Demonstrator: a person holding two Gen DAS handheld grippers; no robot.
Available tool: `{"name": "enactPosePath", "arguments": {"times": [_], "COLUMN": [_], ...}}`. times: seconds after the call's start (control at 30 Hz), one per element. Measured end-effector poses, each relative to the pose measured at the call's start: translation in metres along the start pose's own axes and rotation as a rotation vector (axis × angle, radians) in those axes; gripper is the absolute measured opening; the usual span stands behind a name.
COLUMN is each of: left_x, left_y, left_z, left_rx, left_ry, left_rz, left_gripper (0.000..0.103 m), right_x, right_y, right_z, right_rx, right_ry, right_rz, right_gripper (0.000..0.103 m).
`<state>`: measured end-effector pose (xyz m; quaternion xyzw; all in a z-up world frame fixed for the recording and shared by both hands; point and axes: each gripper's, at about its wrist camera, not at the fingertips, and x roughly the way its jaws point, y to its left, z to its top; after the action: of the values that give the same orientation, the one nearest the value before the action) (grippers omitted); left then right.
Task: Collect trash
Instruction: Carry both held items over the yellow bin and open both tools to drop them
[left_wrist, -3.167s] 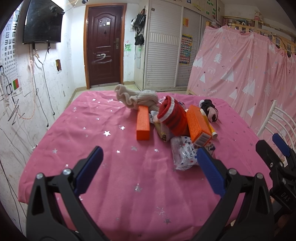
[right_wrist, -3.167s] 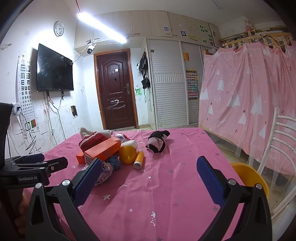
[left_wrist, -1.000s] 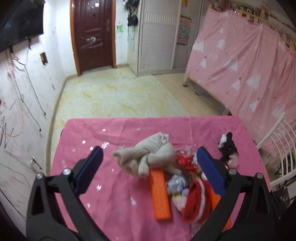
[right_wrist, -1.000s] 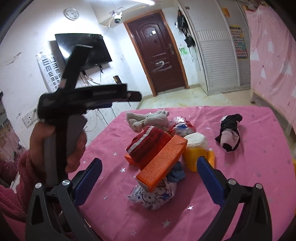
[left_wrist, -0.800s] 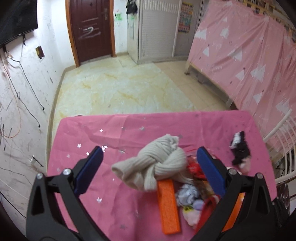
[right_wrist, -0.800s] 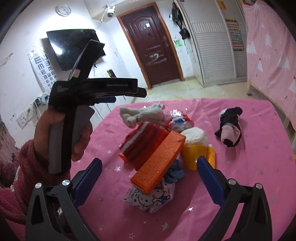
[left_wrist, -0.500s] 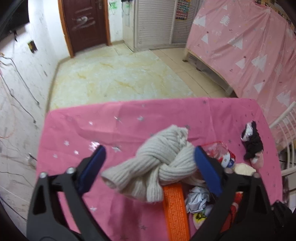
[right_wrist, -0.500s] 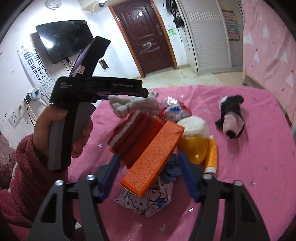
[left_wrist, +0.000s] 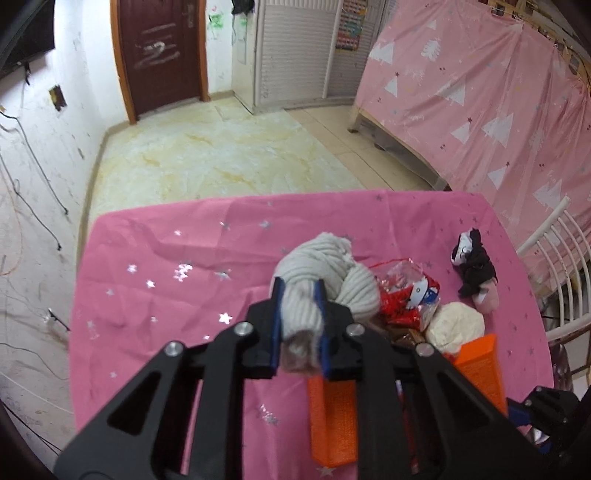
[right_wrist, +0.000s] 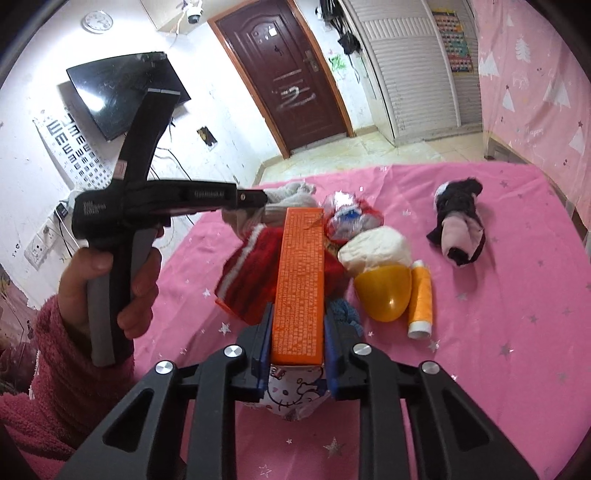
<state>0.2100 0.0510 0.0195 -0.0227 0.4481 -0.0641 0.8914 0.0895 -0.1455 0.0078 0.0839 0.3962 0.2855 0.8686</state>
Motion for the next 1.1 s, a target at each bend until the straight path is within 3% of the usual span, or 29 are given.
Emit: {"name": "enactPosePath", "arguments": {"times": [0.2, 0.57, 0.8, 1.1], "left_x": [-0.031, -0.072, -0.087, -0.080], "left_y": [-0.009, -0.051, -0.099, -0.185], "left_z": [0.008, 0.017, 0.022, 0.025], "left_rx": [0.008, 0.063, 0.115, 0.212], "left_ry": [-0.075, -0.172, -0.211, -0.197], "left_rz": [0.039, 0.029, -0.012, -0.092], "left_gripper": [0.014, 0.014, 0.014, 0.014], "right_x": [-0.024, -0.061, -0.090, -0.133], "right_y": [-0.009, -0.040, -0.073, -0.135], "right_z": [0.004, 0.005, 0.003, -0.010], "right_rx": [0.003, 0.051, 0.105, 0.191], "right_ry": [-0.066, -0.149, -0.213, -0.281], "right_rz": [0.007, -0.013, -0.054, -0.144], "right_gripper": [0.017, 0.017, 0.017, 0.017]}}
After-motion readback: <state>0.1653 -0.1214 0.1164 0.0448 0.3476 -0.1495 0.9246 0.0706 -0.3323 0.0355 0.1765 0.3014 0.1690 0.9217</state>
